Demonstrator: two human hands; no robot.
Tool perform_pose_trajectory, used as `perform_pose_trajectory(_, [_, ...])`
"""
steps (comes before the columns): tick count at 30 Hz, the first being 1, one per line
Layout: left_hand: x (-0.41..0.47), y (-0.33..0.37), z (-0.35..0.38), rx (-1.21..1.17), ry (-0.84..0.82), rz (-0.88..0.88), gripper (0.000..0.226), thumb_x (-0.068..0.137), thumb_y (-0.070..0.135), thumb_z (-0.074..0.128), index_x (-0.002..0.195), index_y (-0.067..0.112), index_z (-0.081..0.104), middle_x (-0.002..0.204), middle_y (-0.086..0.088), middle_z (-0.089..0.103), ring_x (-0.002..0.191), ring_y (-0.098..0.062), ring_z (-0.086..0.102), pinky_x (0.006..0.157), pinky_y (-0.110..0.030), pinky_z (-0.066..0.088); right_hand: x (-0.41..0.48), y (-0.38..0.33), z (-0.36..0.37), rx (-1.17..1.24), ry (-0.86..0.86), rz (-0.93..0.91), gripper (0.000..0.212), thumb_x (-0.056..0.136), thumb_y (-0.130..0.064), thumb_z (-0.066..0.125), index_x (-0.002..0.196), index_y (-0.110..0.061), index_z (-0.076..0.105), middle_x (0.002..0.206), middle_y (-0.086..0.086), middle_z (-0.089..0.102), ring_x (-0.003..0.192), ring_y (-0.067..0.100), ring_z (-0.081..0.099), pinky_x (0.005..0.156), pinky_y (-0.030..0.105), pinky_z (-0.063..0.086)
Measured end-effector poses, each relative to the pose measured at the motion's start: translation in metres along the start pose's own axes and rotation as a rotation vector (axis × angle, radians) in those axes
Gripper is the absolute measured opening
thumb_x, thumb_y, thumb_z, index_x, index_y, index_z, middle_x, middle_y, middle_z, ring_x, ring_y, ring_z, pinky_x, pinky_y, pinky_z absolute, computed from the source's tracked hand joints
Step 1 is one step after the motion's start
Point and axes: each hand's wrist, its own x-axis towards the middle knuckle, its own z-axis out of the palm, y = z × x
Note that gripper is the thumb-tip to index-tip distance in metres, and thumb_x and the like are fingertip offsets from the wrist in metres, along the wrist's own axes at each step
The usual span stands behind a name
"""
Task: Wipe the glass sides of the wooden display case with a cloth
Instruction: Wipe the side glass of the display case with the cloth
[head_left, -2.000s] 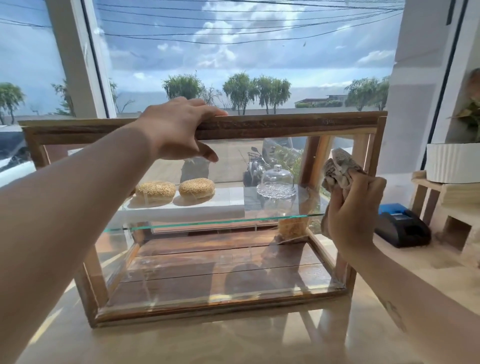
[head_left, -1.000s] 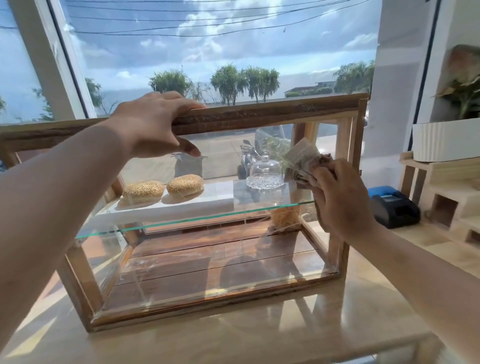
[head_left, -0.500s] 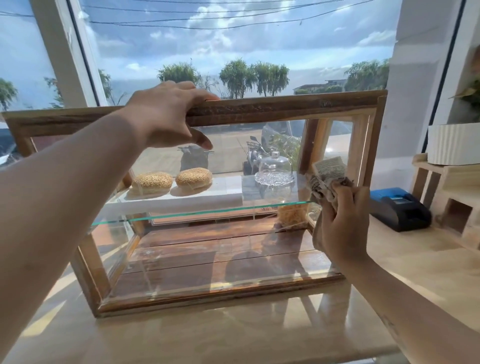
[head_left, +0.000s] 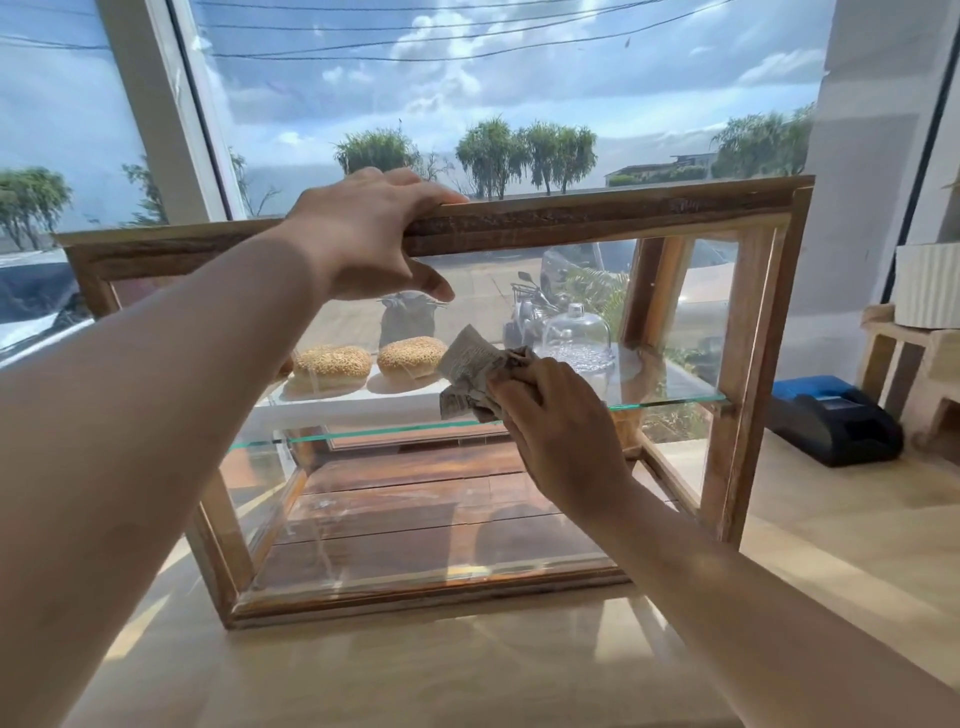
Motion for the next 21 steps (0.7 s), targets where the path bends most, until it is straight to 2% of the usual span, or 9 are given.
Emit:
perform_pose_trajectory(3, [0.000,0.000,0.000,-0.001,0.000,-0.002,0.082,0.070,0.071,0.067,0.142,0.053,0.031,0.136,0.017,0.045,0.128,-0.017,0.038,0.085,-0.039,0.037,-0.017,0.034,-0.023,-0.009,0.001,0.083,0.018,0.095,-0.013,0.057,0.104,-0.003,0.069,0.092,0.019,0.058,0.080,0.037,0.059,0.064,0.041,0.054])
perform_pose_trajectory(6, [0.000,-0.001,0.000,-0.006,0.005,0.002,0.081,0.071,0.071,0.067,0.141,0.054,0.031,0.136,0.017,0.045,0.128,-0.017,0.038,0.085,-0.039,0.037,-0.042,0.073,-0.048,-0.110,0.005,0.269,0.026,0.085,-0.002,0.073,0.110,0.000,0.066,0.098,0.022,0.056,0.086,0.039,0.059,0.062,0.043,0.057])
perform_pose_trajectory(9, [0.000,0.000,0.002,0.000,0.013,0.008,0.081,0.071,0.070,0.068,0.141,0.054,0.031,0.135,0.017,0.045,0.128,-0.018,0.038,0.086,-0.039,0.037,-0.059,0.103,-0.069,-0.198,0.057,0.444,0.034,0.082,0.000,0.077,0.112,0.001,0.061,0.101,0.023,0.052,0.087,0.041,0.058,0.063,0.042,0.054])
perform_pose_trajectory(12, [0.001,-0.001,0.003,0.009,0.027,0.024,0.081,0.070,0.071,0.067,0.141,0.053,0.032,0.133,0.016,0.047,0.126,-0.018,0.039,0.087,-0.040,0.039,-0.062,0.108,-0.073,-0.234,0.067,0.466,0.033,0.080,0.006,0.076,0.110,0.005,0.062,0.100,0.025,0.052,0.085,0.043,0.057,0.066,0.036,0.047])
perform_pose_trajectory(15, [0.003,-0.004,0.003,-0.001,0.028,0.036,0.082,0.068,0.072,0.068,0.140,0.053,0.033,0.131,0.016,0.047,0.124,-0.018,0.040,0.089,-0.041,0.041,-0.055,0.089,-0.060,-0.129,0.142,0.580,0.030,0.085,0.000,0.073,0.113,0.001,0.060,0.108,0.023,0.050,0.095,0.038,0.056,0.071,0.043,0.057])
perform_pose_trajectory(17, [0.003,-0.004,0.004,-0.003,0.027,0.030,0.082,0.068,0.072,0.068,0.140,0.054,0.033,0.129,0.017,0.048,0.123,-0.017,0.040,0.091,-0.041,0.043,-0.045,0.070,-0.048,-0.064,0.153,0.514,0.028,0.087,-0.006,0.071,0.112,-0.001,0.061,0.107,0.018,0.050,0.096,0.035,0.057,0.072,0.045,0.060])
perform_pose_trajectory(21, [0.003,-0.001,0.003,0.004,0.019,0.014,0.082,0.069,0.072,0.068,0.140,0.054,0.032,0.130,0.017,0.047,0.124,-0.017,0.039,0.089,-0.041,0.041,-0.013,0.006,-0.006,0.079,0.072,0.244,0.019,0.090,-0.008,0.062,0.108,-0.004,0.067,0.096,0.016,0.054,0.085,0.033,0.058,0.062,0.041,0.056])
